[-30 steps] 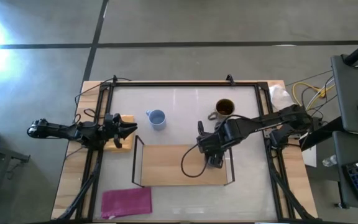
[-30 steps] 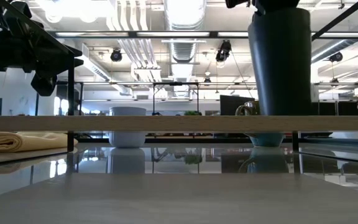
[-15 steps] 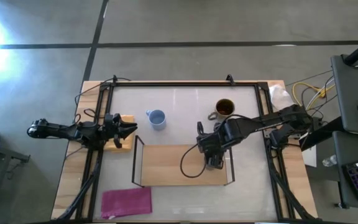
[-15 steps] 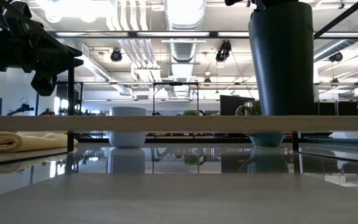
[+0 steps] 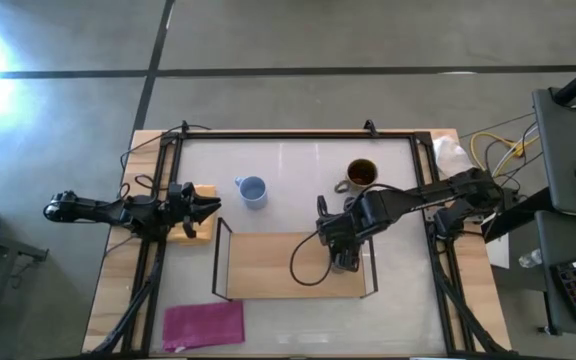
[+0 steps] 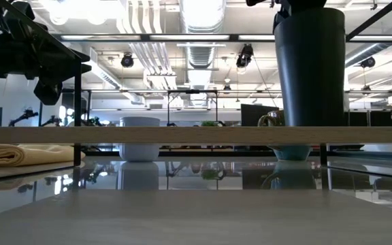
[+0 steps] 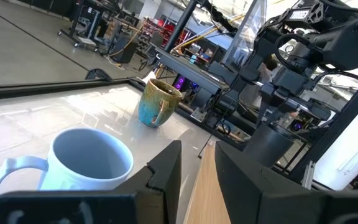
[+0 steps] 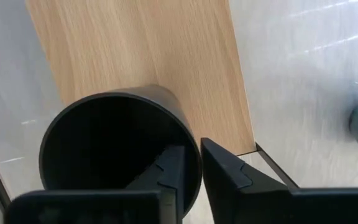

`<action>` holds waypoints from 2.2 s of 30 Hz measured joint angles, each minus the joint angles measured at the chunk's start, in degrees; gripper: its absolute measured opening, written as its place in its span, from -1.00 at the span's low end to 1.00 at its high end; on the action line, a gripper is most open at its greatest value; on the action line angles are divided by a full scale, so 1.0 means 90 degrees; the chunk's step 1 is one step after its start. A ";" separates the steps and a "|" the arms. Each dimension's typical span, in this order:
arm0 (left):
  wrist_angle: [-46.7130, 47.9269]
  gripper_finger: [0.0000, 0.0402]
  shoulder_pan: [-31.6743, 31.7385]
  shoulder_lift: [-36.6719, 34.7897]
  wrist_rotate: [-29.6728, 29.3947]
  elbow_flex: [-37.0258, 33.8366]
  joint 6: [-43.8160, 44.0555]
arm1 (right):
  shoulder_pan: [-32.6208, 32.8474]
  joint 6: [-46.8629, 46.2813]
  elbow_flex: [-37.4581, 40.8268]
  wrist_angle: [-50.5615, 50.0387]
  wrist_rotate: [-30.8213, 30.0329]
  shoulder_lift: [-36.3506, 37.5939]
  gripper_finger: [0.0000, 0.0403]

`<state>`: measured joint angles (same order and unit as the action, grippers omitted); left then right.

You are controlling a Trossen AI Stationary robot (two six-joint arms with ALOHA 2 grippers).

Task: Stack small to large cups/mugs on shelf
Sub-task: Put the black cup on the shelf, then put the brown mug on the shelf

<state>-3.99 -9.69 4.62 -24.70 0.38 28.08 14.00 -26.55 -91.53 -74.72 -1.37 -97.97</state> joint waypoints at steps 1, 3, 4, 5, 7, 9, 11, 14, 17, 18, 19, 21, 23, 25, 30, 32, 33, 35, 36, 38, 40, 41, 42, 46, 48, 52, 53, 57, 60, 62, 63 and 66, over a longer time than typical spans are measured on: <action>0.0000 -0.58 0.0001 0.0000 -0.0001 0.0000 0.0000 | 0.0000 0.0000 0.0000 0.0001 -0.0002 0.0000 -0.73; 0.0000 -0.58 0.0002 0.0000 0.0002 0.0000 0.0000 | 0.0000 0.0000 0.0000 0.0000 -0.0022 0.0002 -0.67; 0.0000 -0.58 0.0000 0.0000 0.0002 0.0000 0.0000 | 0.0000 0.0000 0.0000 0.0003 -0.0023 0.0010 -0.64; 0.0000 -0.58 0.0002 0.0000 0.0000 0.0000 0.0000 | 0.0000 0.0000 0.0000 0.0005 -0.0031 0.0031 -0.61; 0.0000 -0.58 -0.0001 0.0000 0.0002 0.0000 0.0000 | 0.0000 -0.0020 0.0000 0.0007 -0.0112 0.0110 -0.56; 0.0000 -0.58 -0.0001 0.0000 0.0002 0.0000 0.0000 | 0.0000 -0.0052 0.0000 0.0010 -0.0187 0.0249 -0.52; 0.0000 -0.58 0.0002 0.0000 0.0002 0.0000 0.0000 | -0.0002 -0.0165 -0.0007 -0.0002 -0.0193 0.0415 -0.48; 0.0000 -0.58 0.0001 0.0000 0.0002 0.0000 0.0000 | -0.0002 -0.0406 -0.0042 -0.0002 -0.0211 0.0711 -0.42; 0.0000 -0.58 -0.0001 0.0000 0.0002 0.0000 0.0000 | -0.0002 -0.0842 -0.0080 -0.0003 -0.0524 0.1043 -0.38; 0.0000 -0.58 0.0001 0.0000 0.0001 0.0000 0.0000 | -0.0002 -0.1045 -0.0080 -0.0009 -0.0680 0.1146 -0.36; 0.0000 -0.58 0.0000 0.0000 0.0002 0.0000 0.0000 | -0.0002 -0.1293 -0.0080 -0.0017 -0.0841 0.1254 -0.35; 0.0000 -0.58 0.0002 0.0000 0.0000 0.0000 0.0000 | -0.0042 -0.1911 -0.0080 -0.0099 -0.1153 0.1462 -0.33; -0.0002 -0.58 0.0002 0.0007 -0.0001 0.0000 0.0000 | -0.0085 -0.2530 -0.0080 -0.0240 -0.1390 0.1669 -0.31; 0.0000 -0.58 0.0002 0.0015 0.0000 0.0000 0.0002 | -0.0104 -0.3045 -0.0080 -0.0396 -0.1583 0.1853 -0.30; 0.0000 -0.58 0.0000 0.0015 -0.0001 0.0000 0.0000 | -0.0101 -0.3884 -0.0078 -0.0812 -0.2050 0.2195 -0.27; 0.0000 -0.58 0.0001 0.0017 0.0002 0.0000 0.0002 | -0.0114 -0.4002 -0.0075 -0.0886 -0.2082 0.2298 -0.28; 0.0000 -0.58 0.0000 0.0015 0.0001 0.0000 0.0000 | -0.0112 -0.3984 -0.0073 -0.0883 -0.2089 0.2331 -0.28; -0.0001 -0.58 -0.0001 0.0015 0.0002 0.0000 0.0000 | -0.0112 -0.3884 -0.0070 -0.0862 -0.2093 0.2406 -0.30; -0.0001 -0.58 -0.0001 0.0015 -0.0001 0.0000 0.0000 | -0.0112 -0.3886 -0.0070 -0.0862 -0.2091 0.2431 -0.31; 0.0000 -0.58 0.0002 0.0019 0.0002 0.0000 0.0000 | -0.0112 -0.3887 -0.0070 -0.0860 -0.2091 0.2476 -0.33; 0.0000 -0.58 0.0001 0.0027 0.0000 0.0000 0.0000 | -0.0112 -0.3882 -0.0070 -0.0853 -0.2069 0.2500 -0.35; 0.0000 -0.58 -0.0001 0.0024 0.0002 0.0000 0.0000 | -0.0112 -0.3884 -0.0070 -0.0840 -0.2039 0.2501 -0.36; -0.0002 -0.58 0.0000 0.0024 0.0001 0.0000 0.0000 | -0.0112 -0.3922 -0.0070 -0.0821 -0.2032 0.2497 -0.37; -0.0001 -0.58 -0.0001 0.0027 0.0002 0.0000 0.0001 | -0.0113 -0.4118 -0.0066 -0.0752 -0.1976 0.2421 -0.40; 0.0000 -0.58 0.0000 0.0024 0.0001 0.0000 0.0000 | -0.0142 -0.3768 -0.0068 -0.0545 -0.1972 0.2369 -0.40; 0.0000 -0.58 0.0002 0.0024 0.0000 0.0000 0.0000 | -0.0571 -0.2941 -0.0066 -0.0091 -0.1634 0.2367 -0.40; -0.0001 -0.58 0.0000 0.0024 0.0001 0.0000 0.0000 | -0.0773 -0.2717 -0.0066 -0.0033 -0.1528 0.2384 -0.41; 0.0000 -0.58 0.0001 0.0024 0.0002 0.0000 0.0000 | -0.1749 -0.1841 -0.0066 -0.0052 -0.1494 0.2477 -0.41; 0.0000 -0.58 -0.0001 0.0024 0.0001 0.0000 0.0000 | -0.2539 -0.1189 -0.0066 -0.0125 -0.1254 0.2557 -0.40; 0.0000 -0.58 0.0001 0.0024 0.0002 0.0000 0.0000 | -0.3062 -0.0835 -0.0029 -0.0180 -0.0859 0.2575 -0.39; 0.0000 -0.58 0.0000 0.0024 0.0001 0.0000 0.0000 | -0.3302 -0.0720 0.0021 -0.0208 -0.0612 0.2581 -0.38; 0.0000 -0.58 0.0000 0.0024 0.0002 0.0000 0.0000 | -0.3893 -0.0408 0.0325 -0.0212 -0.0082 0.2584 -0.36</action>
<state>-3.99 -9.68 4.84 -24.69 0.38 28.08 -21.04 -30.22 -88.60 -76.63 -2.10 -74.72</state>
